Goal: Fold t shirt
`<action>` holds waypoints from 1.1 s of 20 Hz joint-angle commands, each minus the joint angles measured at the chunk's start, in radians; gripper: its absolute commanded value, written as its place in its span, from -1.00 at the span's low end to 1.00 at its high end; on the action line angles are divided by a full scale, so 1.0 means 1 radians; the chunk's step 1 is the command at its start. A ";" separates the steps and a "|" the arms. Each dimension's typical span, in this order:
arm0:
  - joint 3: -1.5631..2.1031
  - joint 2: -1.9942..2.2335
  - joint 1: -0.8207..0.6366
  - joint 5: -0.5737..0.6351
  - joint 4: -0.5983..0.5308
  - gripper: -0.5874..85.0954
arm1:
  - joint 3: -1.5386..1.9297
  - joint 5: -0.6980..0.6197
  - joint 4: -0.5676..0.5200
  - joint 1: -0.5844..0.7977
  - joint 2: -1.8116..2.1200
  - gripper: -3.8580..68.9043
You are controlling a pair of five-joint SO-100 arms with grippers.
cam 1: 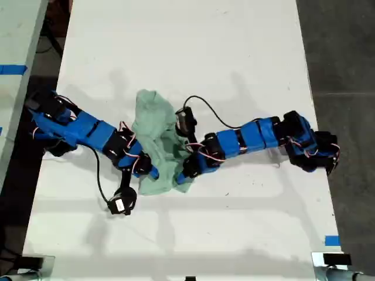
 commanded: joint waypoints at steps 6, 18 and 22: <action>0.233 0.893 -0.199 0.144 0.089 -0.81 | 0.907 0.072 0.262 0.081 1.505 -0.33; 0.058 0.626 -0.161 0.146 0.087 -0.64 | 0.724 0.060 0.204 0.025 1.184 -0.17; -0.008 0.454 -0.081 0.147 0.121 -0.49 | 0.546 -0.028 0.150 -0.017 0.905 -0.03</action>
